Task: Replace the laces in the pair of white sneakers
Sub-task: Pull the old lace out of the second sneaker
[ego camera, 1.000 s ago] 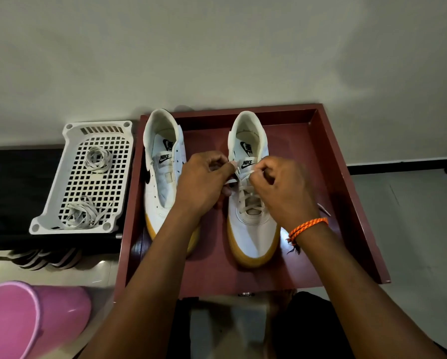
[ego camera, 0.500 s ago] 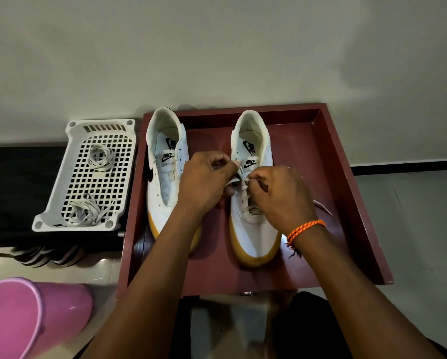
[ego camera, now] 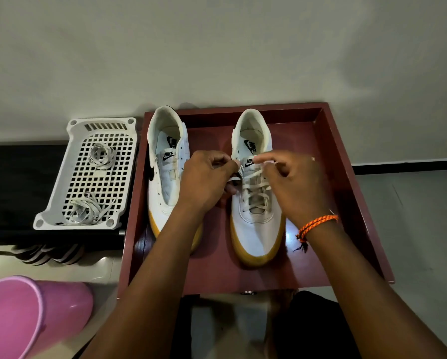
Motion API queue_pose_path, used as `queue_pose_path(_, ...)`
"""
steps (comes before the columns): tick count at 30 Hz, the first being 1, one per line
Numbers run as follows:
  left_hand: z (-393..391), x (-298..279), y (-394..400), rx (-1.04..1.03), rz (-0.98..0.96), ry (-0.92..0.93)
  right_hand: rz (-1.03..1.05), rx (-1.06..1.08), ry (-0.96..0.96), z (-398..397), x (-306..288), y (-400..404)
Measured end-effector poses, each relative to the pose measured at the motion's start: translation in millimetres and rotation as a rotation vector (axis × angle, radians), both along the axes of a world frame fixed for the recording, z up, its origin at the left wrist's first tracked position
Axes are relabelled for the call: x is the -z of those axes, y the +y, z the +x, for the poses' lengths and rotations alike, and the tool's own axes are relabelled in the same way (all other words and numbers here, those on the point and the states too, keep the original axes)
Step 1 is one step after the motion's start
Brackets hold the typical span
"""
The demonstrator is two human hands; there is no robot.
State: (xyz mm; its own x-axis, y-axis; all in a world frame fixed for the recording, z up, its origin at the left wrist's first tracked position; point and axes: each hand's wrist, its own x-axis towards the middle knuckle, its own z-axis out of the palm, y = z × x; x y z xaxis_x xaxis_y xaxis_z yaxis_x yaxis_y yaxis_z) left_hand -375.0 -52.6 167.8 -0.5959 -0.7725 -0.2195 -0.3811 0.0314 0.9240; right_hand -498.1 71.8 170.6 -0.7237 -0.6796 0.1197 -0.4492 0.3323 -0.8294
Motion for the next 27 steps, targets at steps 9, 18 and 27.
queue_pose_path(9, -1, 0, 1, -0.013, -0.033, -0.007, 0.096, -0.076, -0.008, 11, 8, -2)
queue_pose_path(18, 0, 3, -1, -0.019, -0.049, -0.007, -0.060, 0.209, -0.045, 1, -6, -2)
queue_pose_path(27, 1, 4, -2, -0.012, -0.090, 0.015, -0.301, 0.573, -0.035, -32, -16, 9)
